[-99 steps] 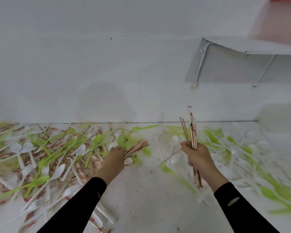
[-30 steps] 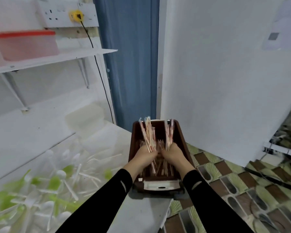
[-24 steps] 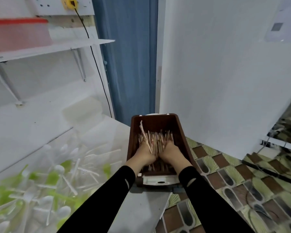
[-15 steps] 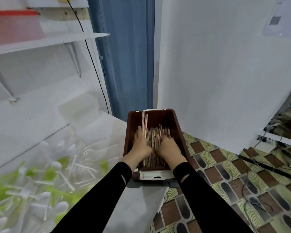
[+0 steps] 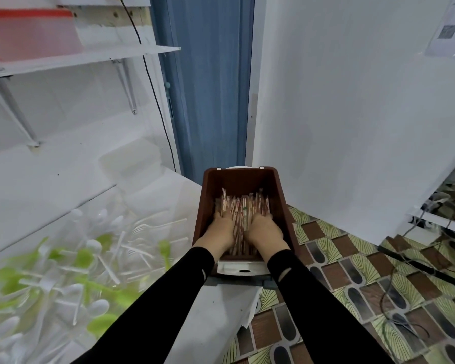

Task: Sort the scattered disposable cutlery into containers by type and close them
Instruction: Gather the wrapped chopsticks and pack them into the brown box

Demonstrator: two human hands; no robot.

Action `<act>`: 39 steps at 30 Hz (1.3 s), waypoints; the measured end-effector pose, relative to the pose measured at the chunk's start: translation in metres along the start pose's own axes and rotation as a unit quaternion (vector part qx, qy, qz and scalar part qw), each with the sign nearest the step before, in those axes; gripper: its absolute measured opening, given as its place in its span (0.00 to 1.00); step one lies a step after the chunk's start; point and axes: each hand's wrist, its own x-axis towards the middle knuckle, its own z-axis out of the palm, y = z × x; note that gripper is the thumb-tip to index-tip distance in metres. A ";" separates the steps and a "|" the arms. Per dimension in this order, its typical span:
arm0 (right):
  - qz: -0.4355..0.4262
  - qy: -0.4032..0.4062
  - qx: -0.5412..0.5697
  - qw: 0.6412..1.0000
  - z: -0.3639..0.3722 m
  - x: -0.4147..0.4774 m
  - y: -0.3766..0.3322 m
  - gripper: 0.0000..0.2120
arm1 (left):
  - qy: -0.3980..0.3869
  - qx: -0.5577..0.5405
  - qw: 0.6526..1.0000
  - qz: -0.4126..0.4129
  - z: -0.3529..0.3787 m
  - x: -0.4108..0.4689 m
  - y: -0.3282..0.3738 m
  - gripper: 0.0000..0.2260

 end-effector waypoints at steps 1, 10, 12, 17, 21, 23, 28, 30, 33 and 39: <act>0.000 -0.007 -0.011 1.000 0.000 -0.001 0.000 0.21 | 0.005 -0.010 1.000 -0.003 -0.001 -0.002 0.001 0.31; -0.268 0.208 0.128 0.932 -0.009 -0.018 -0.010 0.12 | 0.248 -0.258 0.918 0.169 -0.037 -0.054 0.001 0.13; -0.317 0.220 0.154 0.910 -0.011 -0.035 -0.028 0.10 | 0.272 -0.283 0.903 0.174 -0.047 -0.078 -0.023 0.14; -0.426 0.100 0.235 0.868 0.039 -0.105 -0.111 0.09 | 0.296 -0.339 0.892 0.046 -0.054 -0.163 -0.145 0.17; -0.508 -0.049 0.183 0.840 0.111 -0.168 -0.172 0.09 | 0.321 -0.334 0.884 -0.058 -0.047 -0.258 -0.244 0.19; -0.542 -0.099 0.166 0.818 0.142 -0.202 -0.197 0.09 | 0.334 -0.336 0.872 -0.120 -0.043 -0.310 -0.284 0.17; -0.597 -0.214 0.115 0.765 0.225 -0.302 -0.260 0.08 | 0.474 -0.306 0.782 -0.267 -0.026 -0.457 -0.381 0.18; -0.612 -0.256 0.106 0.740 0.259 -0.347 -0.282 0.10 | 0.518 -0.301 0.736 -0.314 -0.016 -0.516 -0.412 0.18; -0.634 -0.295 0.066 0.711 0.298 -0.400 -0.305 0.07 | 0.539 -0.287 0.706 -0.359 -0.001 -0.582 -0.440 0.18; -0.683 -0.315 0.029 0.658 0.374 -0.504 -0.341 0.08 | 0.529 -0.210 0.722 -0.393 0.033 -0.697 -0.493 0.22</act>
